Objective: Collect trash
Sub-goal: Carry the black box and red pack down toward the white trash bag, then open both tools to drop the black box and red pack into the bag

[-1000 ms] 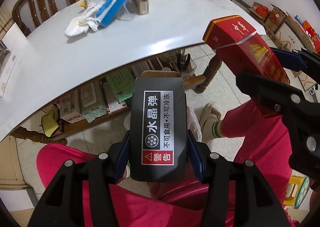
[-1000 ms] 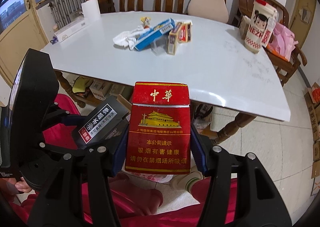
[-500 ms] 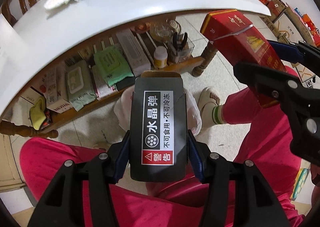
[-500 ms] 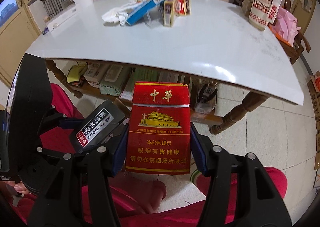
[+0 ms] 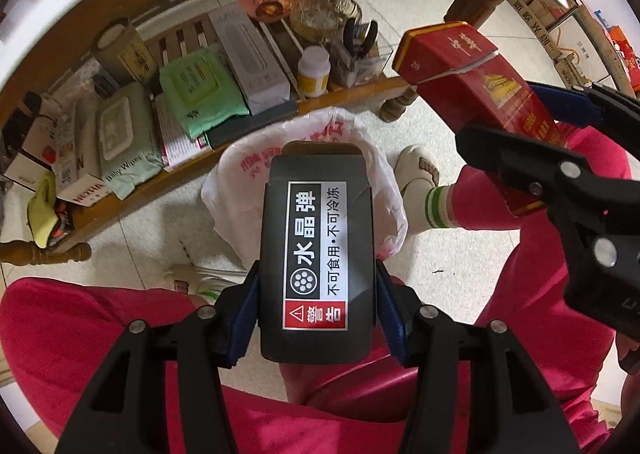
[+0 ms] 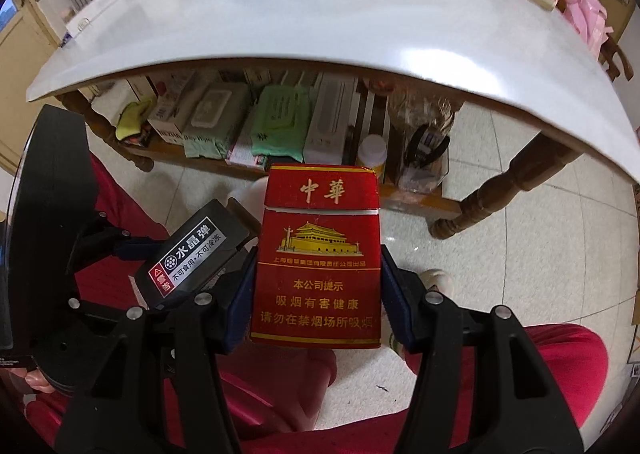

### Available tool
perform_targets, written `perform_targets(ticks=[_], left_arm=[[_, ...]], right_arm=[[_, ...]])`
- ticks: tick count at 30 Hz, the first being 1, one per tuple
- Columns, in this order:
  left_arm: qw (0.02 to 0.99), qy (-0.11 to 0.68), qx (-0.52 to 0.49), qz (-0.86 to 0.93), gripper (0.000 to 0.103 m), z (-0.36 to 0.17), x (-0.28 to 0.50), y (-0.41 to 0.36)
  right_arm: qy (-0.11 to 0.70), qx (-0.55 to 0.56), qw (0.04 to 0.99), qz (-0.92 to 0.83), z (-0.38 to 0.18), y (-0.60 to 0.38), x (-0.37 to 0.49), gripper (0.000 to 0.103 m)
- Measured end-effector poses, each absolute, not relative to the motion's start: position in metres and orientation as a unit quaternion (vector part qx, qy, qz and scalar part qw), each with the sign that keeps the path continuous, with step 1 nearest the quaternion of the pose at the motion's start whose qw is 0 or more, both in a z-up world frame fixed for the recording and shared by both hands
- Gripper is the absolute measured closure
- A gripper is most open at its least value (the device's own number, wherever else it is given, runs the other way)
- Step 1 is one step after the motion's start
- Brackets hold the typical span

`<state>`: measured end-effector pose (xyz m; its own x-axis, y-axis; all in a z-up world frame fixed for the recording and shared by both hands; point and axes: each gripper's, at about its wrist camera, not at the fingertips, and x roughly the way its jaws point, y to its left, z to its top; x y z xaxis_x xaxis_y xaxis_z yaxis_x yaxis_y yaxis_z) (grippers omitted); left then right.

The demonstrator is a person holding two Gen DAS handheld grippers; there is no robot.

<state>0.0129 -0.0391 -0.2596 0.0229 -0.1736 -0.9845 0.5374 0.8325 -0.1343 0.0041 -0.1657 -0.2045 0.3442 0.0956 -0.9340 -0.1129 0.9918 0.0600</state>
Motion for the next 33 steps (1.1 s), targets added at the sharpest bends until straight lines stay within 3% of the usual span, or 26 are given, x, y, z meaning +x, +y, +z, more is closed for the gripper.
perform_targets(ticks=[24,33], left_arm=[[0.613,0.753,0.103,-0.216,0.051,-0.384,0.069,-0.044],[0.598,0.77,0.113,-0.192,0.05,-0.413,0.082,-0.045]], right_arm=[[0.695,0.019,0.716,0.058,-0.36,-0.165,0.066,0.047],[0.722,0.035,0.689,0.055,-0.393,-0.168,0.078,0.045]])
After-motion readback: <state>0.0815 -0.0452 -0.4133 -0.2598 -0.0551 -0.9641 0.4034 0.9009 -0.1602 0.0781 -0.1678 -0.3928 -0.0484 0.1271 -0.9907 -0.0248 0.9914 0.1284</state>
